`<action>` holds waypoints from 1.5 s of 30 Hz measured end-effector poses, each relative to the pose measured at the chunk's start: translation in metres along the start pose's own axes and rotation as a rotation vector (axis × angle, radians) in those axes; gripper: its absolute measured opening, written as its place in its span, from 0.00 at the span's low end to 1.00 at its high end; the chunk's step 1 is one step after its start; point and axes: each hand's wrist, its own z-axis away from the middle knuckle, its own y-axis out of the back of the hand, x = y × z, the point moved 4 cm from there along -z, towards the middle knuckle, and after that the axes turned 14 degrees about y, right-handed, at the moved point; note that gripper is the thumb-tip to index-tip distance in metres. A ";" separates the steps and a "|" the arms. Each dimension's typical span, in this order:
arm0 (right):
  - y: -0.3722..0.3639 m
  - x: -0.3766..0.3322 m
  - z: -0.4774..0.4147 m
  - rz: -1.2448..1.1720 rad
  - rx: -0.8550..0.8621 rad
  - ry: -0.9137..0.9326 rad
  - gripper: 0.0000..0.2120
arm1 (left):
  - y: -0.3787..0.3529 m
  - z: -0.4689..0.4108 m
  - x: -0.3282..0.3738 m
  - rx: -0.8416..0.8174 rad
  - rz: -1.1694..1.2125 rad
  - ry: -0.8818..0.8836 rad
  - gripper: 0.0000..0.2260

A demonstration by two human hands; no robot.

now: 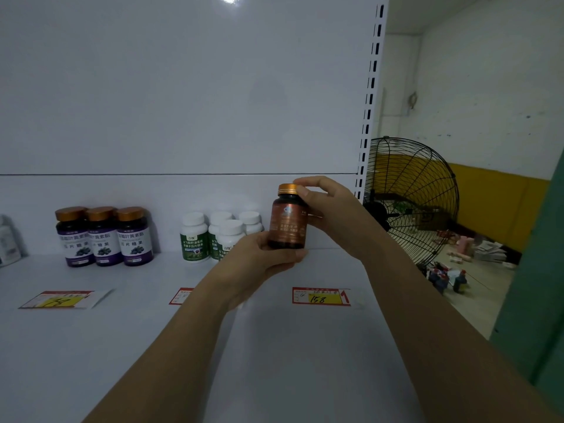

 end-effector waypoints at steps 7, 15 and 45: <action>0.004 0.000 -0.001 0.083 0.113 -0.007 0.20 | 0.003 -0.002 0.002 0.250 -0.312 -0.060 0.21; 0.002 -0.004 0.001 -0.053 0.001 0.023 0.11 | 0.002 0.001 0.004 0.186 -0.223 -0.073 0.18; -0.003 0.004 0.000 -0.069 -0.076 0.003 0.18 | 0.000 0.004 0.004 0.138 -0.246 -0.052 0.22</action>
